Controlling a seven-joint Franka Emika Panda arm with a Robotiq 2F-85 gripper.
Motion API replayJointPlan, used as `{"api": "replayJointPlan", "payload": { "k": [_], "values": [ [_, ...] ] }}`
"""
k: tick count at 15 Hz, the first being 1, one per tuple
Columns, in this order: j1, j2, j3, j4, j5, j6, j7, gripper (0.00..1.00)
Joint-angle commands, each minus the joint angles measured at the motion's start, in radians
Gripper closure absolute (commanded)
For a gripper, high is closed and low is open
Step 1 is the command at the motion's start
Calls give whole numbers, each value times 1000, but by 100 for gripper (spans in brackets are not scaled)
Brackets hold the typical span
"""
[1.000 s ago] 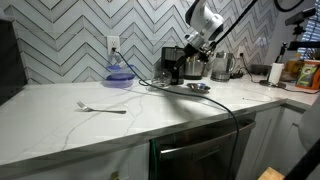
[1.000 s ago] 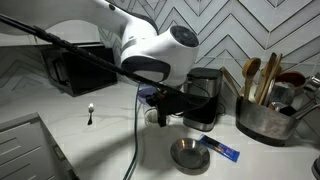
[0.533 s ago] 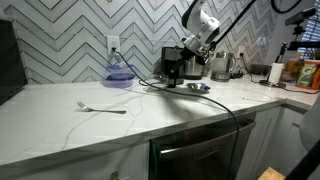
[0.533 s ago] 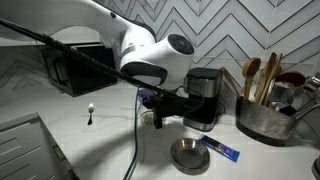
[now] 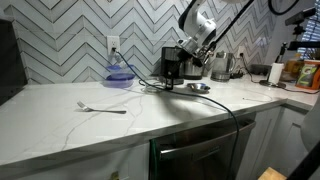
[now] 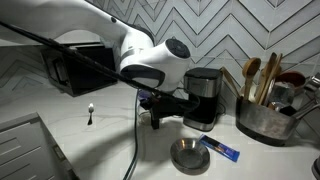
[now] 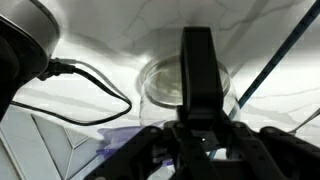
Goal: Remove the kettle from the coffee machine and put it on the counter
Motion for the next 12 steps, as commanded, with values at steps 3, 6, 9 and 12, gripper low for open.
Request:
{"api": "replayJointPlan", "payload": {
  "k": [3, 6, 9, 12],
  "values": [
    [1, -3, 6, -16, 4, 10, -36, 93],
    [0, 4, 8, -12, 6, 7, -40, 93],
    [0, 8, 8, -11, 2, 8, -41, 44],
    [1, 8, 8, -13, 0, 11, -42, 27]
  ]
}}
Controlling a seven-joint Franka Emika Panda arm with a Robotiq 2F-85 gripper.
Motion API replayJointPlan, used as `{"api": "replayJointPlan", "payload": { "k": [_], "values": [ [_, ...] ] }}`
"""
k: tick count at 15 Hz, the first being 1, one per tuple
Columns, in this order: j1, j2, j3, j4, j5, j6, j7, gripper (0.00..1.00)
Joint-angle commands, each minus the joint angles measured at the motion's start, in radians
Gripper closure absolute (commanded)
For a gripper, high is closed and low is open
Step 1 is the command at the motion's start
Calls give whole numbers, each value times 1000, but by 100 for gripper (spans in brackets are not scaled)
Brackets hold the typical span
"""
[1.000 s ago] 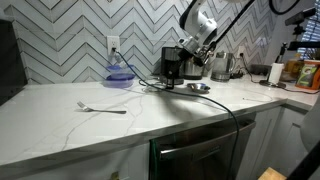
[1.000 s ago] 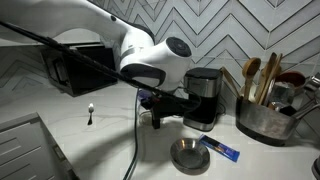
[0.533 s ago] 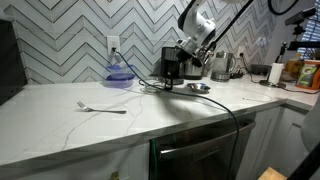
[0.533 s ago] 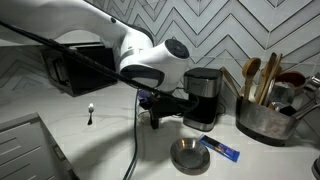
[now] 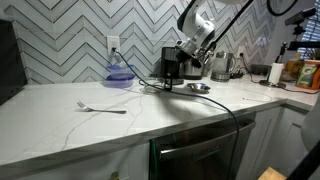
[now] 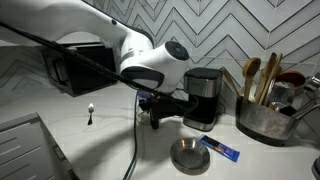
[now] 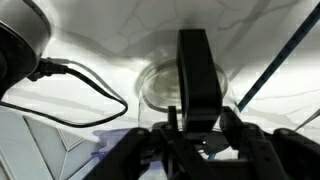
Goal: Remove the kettle from the coffee machine and put it on the counter
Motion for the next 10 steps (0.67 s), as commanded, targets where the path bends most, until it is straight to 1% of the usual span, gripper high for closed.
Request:
{"api": "replayJointPlan", "payload": {
  "k": [1, 2, 4, 6, 9, 10],
  "values": [
    [-2, -4, 1, -15, -2, 10, -37, 20],
    [-3, -8, 1, -16, -1, 6, -38, 12],
    [-2, -22, -4, -23, -18, 2, -23, 0],
    [-2, -42, -15, -30, -54, -29, 26, 0],
    [3, -88, -33, -50, -160, -21, 124, 0],
    [2, -107, -39, -54, -202, -42, 169, 0]
  ]
}}
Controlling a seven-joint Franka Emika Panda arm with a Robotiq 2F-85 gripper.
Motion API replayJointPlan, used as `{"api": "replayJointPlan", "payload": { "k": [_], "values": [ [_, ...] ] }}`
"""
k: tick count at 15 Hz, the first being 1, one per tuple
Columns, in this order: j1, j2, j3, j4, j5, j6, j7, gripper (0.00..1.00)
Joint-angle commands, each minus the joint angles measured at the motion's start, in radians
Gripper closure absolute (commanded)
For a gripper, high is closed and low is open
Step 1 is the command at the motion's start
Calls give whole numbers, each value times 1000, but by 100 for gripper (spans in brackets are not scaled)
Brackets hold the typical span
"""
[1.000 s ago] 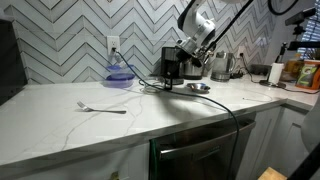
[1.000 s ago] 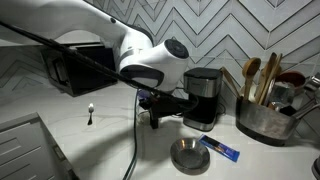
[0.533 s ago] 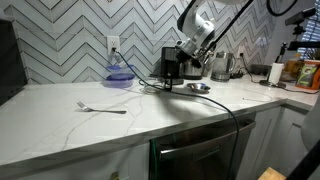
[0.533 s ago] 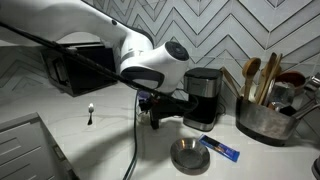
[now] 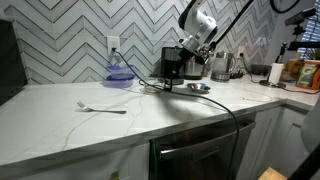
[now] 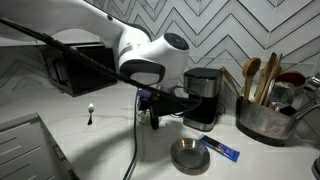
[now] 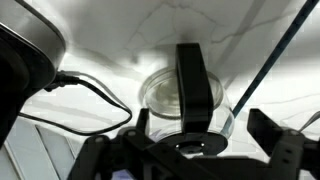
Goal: Remove the kettle from the coffee machine and put it on the counter
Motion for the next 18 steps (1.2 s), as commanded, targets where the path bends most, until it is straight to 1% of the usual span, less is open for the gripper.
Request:
{"api": "replayJointPlan", "payload": {
  "k": [1, 2, 6, 10, 12, 14, 15, 17, 18],
  "values": [
    [0, -95, -28, -56, -128, -55, 119, 0],
    [-3, -113, -32, -56, -156, -91, 153, 0],
    [-5, -190, -59, -55, -245, -143, 344, 0],
    [-4, -254, -84, -36, -365, -181, 606, 0],
    [0, -286, -88, -42, -407, -148, 727, 0],
    [4, -308, -88, -36, -444, -163, 857, 0],
    [6, -319, -87, -36, -454, -168, 921, 0],
    [12, -347, -86, -47, -459, -139, 1032, 0],
    [16, -358, -89, -47, -446, -146, 1050, 0]
  ]
}}
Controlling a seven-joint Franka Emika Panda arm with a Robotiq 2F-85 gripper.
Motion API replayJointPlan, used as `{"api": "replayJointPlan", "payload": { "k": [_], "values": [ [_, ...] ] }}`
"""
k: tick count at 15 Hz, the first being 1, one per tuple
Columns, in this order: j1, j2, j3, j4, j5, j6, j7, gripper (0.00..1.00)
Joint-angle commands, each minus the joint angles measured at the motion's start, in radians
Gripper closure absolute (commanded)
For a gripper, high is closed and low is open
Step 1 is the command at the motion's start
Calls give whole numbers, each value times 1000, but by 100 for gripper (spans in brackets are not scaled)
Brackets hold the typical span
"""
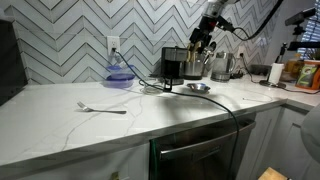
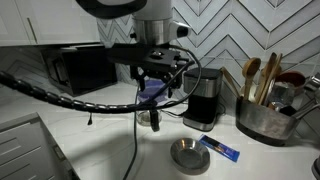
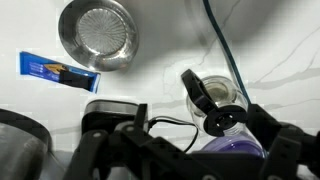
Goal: Remove the kettle from the coffee machine and put it on the counter
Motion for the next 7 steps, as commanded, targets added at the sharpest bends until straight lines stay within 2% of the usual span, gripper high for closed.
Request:
{"api": "replayJointPlan", "payload": {
  "k": [1, 2, 7],
  "values": [
    [23, -60, -14, -31, 2, 4, 114, 0],
    [27, -21, -21, 3, -3, -2, 71, 0],
    [32, -39, -22, 1, -3, -2, 98, 0]
  ]
}}
